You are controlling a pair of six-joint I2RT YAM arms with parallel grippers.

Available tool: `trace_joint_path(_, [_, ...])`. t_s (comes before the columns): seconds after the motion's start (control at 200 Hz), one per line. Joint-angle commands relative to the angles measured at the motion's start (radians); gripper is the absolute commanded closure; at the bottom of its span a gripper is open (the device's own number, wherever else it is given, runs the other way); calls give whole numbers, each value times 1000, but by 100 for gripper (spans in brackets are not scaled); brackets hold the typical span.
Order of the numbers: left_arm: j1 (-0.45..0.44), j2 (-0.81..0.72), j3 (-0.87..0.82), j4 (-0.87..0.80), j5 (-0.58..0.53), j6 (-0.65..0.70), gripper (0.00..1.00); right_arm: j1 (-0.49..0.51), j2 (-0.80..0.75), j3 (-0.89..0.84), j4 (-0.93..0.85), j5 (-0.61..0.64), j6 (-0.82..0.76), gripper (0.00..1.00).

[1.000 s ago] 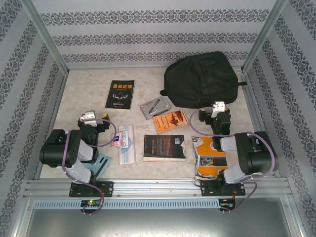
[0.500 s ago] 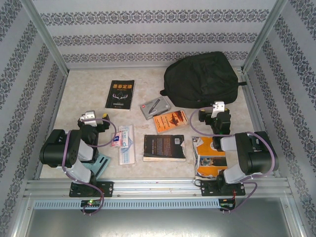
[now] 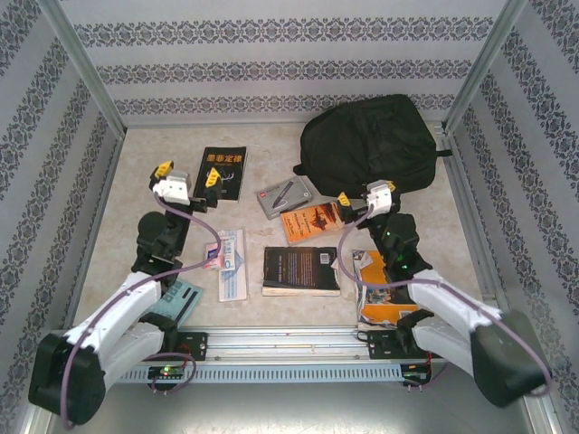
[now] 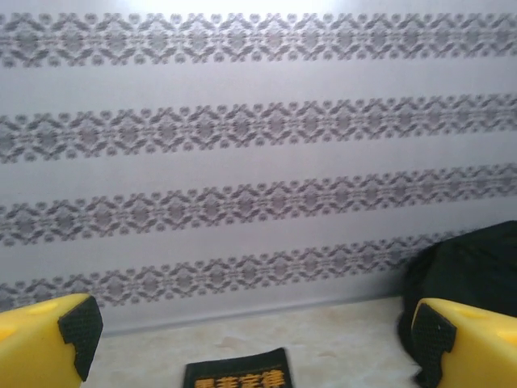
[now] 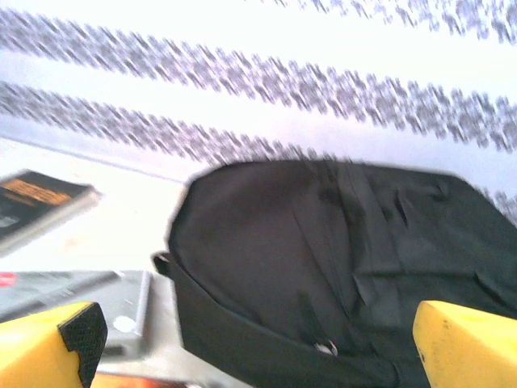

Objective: Pack the student bag

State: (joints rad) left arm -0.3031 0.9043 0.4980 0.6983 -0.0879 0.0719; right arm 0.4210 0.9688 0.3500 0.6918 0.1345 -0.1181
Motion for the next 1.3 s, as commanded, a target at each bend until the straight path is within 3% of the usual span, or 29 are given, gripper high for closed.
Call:
trace_joint_path(0.0, [-106, 8, 176, -489, 1, -43, 0, 120, -134, 123, -223, 88, -15, 2])
trace_joint_path(0.065, [-205, 97, 331, -718, -133, -82, 0, 199, -161, 213, -321, 248, 32, 2])
trace_joint_path(0.1, [-228, 155, 412, -834, -148, -113, 0, 225, -161, 271, -406, 298, 51, 2])
trace_joint_path(0.15, [-228, 233, 535, -976, -136, -199, 0, 243, -148, 356, -530, 324, 92, 2])
trace_joint_path(0.22, [-225, 319, 665, -1174, -249, -407, 0, 235, -135, 487, -776, 301, 259, 2])
trace_joint_path(0.265, [-208, 342, 661, -1127, -209, -381, 0, 203, -137, 539, -890, 241, 365, 2])
trace_joint_path(0.305, [-197, 340, 609, -1032, -156, -387, 0, 142, -140, 563, -928, 116, 438, 2])
trace_joint_path(0.385, [-184, 310, 492, -804, -111, -478, 0, -35, -128, 534, -863, -180, 615, 2])
trace_joint_path(0.45, [-175, 314, 477, -708, -58, -512, 0, -146, -100, 508, -817, -298, 740, 2])
trace_joint_path(0.585, [-172, 544, 756, -922, 93, -527, 0, -197, -54, 495, -853, -202, 775, 2])
trace_joint_path(0.764, [-174, 864, 1021, -1033, 261, -644, 0, -248, 181, 655, -1097, -231, 835, 2])
trace_joint_path(0.899, [-175, 1116, 1320, -1269, 233, -829, 0, -314, 268, 653, -1068, -289, 893, 2])
trace_joint_path(0.999, [-173, 1237, 1459, -1293, 360, -753, 0, -356, 323, 666, -1084, -290, 921, 2])
trace_joint_path(1.084, [-177, 1273, 1484, -1248, 400, -730, 0, -365, 375, 712, -1147, -230, 906, 2])
trace_joint_path(1.179, [-192, 1297, 1485, -1200, 391, -717, 0, -400, 409, 705, -1140, -205, 954, 3])
trace_joint_path(1.294, [-215, 1404, 1656, -1340, 346, -676, 0, -477, 472, 665, -1063, -330, 1055, 6])
